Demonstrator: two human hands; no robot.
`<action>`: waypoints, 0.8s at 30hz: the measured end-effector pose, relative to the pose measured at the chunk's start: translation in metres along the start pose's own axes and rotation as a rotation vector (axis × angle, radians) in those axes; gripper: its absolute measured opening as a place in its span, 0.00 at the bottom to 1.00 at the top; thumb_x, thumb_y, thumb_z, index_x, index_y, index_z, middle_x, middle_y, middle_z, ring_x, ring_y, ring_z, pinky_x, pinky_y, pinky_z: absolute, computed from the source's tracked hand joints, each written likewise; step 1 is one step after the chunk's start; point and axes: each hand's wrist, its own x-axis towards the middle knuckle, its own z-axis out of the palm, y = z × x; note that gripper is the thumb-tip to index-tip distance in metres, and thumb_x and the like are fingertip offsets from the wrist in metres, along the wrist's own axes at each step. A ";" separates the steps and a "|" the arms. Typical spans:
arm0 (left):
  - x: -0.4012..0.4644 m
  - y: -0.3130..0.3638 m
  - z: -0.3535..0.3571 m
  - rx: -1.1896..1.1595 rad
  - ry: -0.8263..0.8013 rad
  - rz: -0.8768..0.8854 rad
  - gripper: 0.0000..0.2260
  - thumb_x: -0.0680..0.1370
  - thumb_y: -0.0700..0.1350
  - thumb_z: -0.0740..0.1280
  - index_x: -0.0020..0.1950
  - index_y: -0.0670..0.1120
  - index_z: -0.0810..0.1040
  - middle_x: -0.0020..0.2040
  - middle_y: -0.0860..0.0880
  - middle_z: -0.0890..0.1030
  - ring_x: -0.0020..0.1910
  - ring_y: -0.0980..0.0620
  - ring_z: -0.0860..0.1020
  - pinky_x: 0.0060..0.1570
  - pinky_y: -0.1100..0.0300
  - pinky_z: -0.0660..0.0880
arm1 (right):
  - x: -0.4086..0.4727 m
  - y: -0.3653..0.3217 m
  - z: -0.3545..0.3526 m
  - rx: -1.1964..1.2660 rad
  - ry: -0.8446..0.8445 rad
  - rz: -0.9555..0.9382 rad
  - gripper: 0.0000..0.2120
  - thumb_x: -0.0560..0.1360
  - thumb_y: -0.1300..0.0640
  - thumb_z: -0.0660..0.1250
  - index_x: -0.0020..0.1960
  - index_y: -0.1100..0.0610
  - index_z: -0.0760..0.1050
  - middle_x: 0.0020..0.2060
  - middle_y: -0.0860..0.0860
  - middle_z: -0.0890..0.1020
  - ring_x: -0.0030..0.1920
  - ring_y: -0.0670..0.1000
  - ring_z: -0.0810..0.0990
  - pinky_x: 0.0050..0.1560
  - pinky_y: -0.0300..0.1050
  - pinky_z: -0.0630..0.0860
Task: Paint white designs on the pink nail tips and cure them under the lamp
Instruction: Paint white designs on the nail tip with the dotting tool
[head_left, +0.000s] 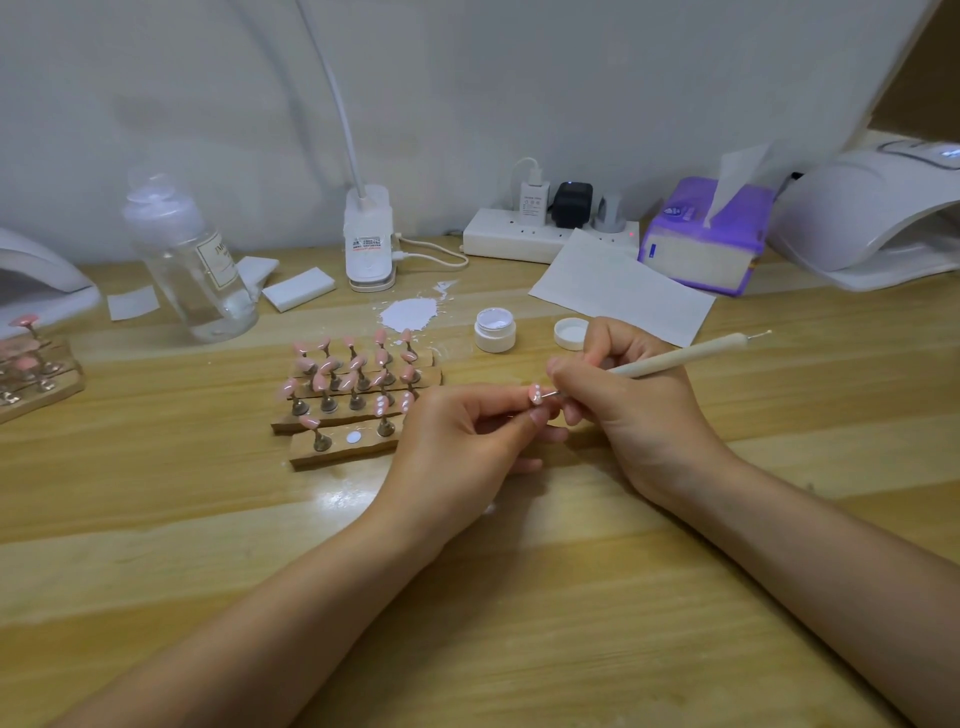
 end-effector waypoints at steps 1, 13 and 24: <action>0.000 0.000 0.000 0.003 -0.002 0.003 0.09 0.75 0.35 0.65 0.43 0.46 0.82 0.36 0.58 0.83 0.39 0.61 0.82 0.32 0.70 0.75 | 0.000 0.000 0.000 -0.003 0.001 0.000 0.20 0.69 0.75 0.62 0.28 0.56 0.61 0.16 0.48 0.70 0.19 0.43 0.69 0.24 0.33 0.67; 0.001 -0.001 0.000 0.014 -0.001 0.011 0.11 0.75 0.34 0.65 0.41 0.48 0.82 0.35 0.58 0.83 0.39 0.61 0.82 0.32 0.70 0.75 | -0.001 -0.003 0.002 -0.010 0.004 0.005 0.19 0.68 0.76 0.61 0.28 0.57 0.61 0.15 0.49 0.70 0.18 0.43 0.69 0.22 0.31 0.67; 0.001 -0.002 0.000 0.023 -0.006 0.013 0.11 0.75 0.34 0.65 0.40 0.49 0.82 0.35 0.57 0.83 0.39 0.61 0.82 0.32 0.70 0.75 | -0.002 -0.004 0.004 -0.020 0.004 0.010 0.18 0.67 0.76 0.60 0.28 0.57 0.61 0.15 0.49 0.70 0.19 0.44 0.69 0.22 0.32 0.68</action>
